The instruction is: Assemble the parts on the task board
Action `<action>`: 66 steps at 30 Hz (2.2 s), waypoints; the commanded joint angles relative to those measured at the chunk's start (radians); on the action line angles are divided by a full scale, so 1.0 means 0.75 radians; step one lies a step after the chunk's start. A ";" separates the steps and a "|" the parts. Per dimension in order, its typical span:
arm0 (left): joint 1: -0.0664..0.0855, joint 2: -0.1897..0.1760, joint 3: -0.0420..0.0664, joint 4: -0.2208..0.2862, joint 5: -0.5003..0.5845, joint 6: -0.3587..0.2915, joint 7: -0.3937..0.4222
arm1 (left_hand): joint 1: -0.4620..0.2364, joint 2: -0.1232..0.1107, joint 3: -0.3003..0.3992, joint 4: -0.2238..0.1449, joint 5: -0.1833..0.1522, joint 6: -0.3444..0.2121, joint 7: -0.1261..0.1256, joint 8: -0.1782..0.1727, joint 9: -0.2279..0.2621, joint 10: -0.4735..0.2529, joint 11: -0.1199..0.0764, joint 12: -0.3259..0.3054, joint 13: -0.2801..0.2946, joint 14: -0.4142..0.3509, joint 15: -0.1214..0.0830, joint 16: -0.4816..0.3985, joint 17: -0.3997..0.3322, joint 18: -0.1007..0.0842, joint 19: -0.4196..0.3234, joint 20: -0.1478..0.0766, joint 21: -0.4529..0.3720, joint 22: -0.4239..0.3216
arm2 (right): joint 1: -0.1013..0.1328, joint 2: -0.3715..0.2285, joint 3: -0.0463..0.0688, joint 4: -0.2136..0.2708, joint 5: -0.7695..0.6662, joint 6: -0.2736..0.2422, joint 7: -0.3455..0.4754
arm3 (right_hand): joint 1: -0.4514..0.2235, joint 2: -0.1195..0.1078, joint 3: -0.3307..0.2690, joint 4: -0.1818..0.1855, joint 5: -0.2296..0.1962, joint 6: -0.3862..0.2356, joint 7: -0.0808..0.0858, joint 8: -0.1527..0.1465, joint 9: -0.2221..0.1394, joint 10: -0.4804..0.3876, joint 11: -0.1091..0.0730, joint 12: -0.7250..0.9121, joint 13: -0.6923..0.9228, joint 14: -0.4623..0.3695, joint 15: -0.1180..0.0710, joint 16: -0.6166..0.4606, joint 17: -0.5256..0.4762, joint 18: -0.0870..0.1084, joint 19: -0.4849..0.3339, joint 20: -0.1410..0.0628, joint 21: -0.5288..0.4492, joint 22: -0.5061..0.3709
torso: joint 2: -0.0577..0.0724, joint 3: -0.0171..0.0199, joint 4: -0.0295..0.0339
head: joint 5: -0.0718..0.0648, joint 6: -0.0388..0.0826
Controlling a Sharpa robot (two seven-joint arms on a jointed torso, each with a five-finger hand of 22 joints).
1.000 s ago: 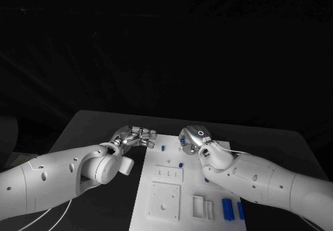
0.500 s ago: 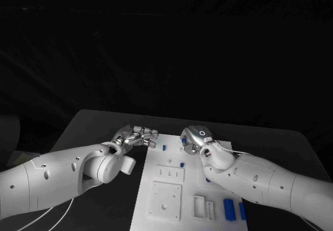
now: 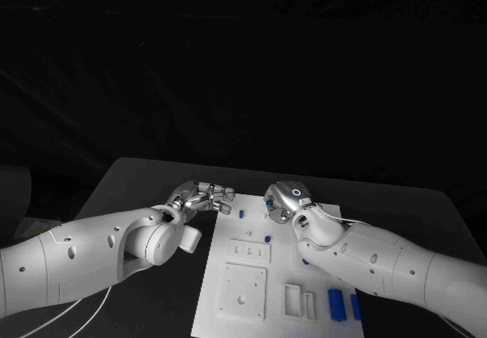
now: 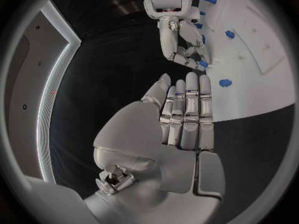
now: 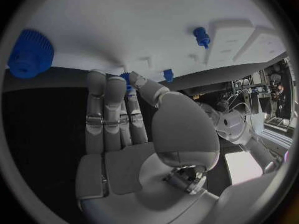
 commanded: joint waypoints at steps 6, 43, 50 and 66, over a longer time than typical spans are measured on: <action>0.003 0.006 0.001 0.005 -0.005 0.004 0.015 | -0.018 0.001 -0.003 -0.007 -0.002 -0.010 -0.002 -0.003 0.002 -0.014 -0.001 -0.007 0.000 -0.005 0.000 0.008 -0.003 0.011 0.013 -0.002 -0.014 0.007 | -0.006 0.008 -0.003 -0.011 -0.007 0.034 0.003 | 0.013 0.004 0.008 0.000 0.005 0.006 0.000 0.004 0.002 0.065 -0.055 0.003 0.004 -0.003 -0.008 -0.006 -0.001 0.025 0.005 0.000 -0.005 0.001 | 0.003 -0.0009 -0.0014 | 0.003 -0.002; 0.004 0.004 0.001 -0.008 -0.005 0.000 0.015 | -0.018 0.001 -0.003 -0.007 -0.002 -0.010 -0.002 -0.003 0.002 -0.014 -0.001 -0.007 0.000 -0.005 0.000 0.008 -0.003 0.011 0.013 -0.002 -0.014 0.007 | -0.004 -0.005 -0.003 -0.015 0.140 -0.051 0.077 | -0.013 -0.133 -0.154 0.077 0.211 -0.294 0.080 0.001 -0.008 -0.290 0.044 0.002 0.000 -0.001 0.060 -0.044 -0.058 0.074 0.055 0.069 -0.176 -0.057 | 0.005 0.0019 -0.0078 | 0.012 -0.006; 0.004 -0.005 0.001 -0.004 -0.005 -0.003 0.015 | -0.018 0.001 -0.003 -0.007 -0.002 -0.010 -0.002 -0.003 0.002 -0.014 -0.001 -0.007 0.000 -0.005 0.000 0.008 -0.003 0.011 0.013 -0.002 -0.014 0.007 | 0.003 -0.074 0.003 0.063 0.173 -0.082 0.102 | -0.014 -0.134 -0.211 0.093 0.263 -0.290 0.078 0.001 -0.008 -0.280 0.041 0.002 0.000 0.001 0.058 -0.047 -0.068 0.071 0.069 0.067 -0.203 -0.071 | 0.006 0.0045 -0.0120 | 0.003 -0.001; 0.004 -0.027 0.001 -0.025 -0.004 -0.002 0.018 | -0.018 -0.001 -0.003 -0.009 -0.001 -0.012 -0.001 -0.004 0.001 -0.015 0.000 -0.007 0.000 -0.005 0.000 0.009 -0.003 0.011 0.014 -0.002 -0.018 0.012 | 0.037 -0.315 0.081 0.221 0.334 0.067 0.167 | -0.031 -0.119 -0.338 0.112 0.296 -0.209 0.008 0.005 -0.001 0.273 -0.133 0.183 0.342 0.016 -0.060 -0.051 -0.021 -0.042 0.085 -0.050 -0.219 -0.058 | 0.000 0.0329 -0.0589 | -0.017 0.011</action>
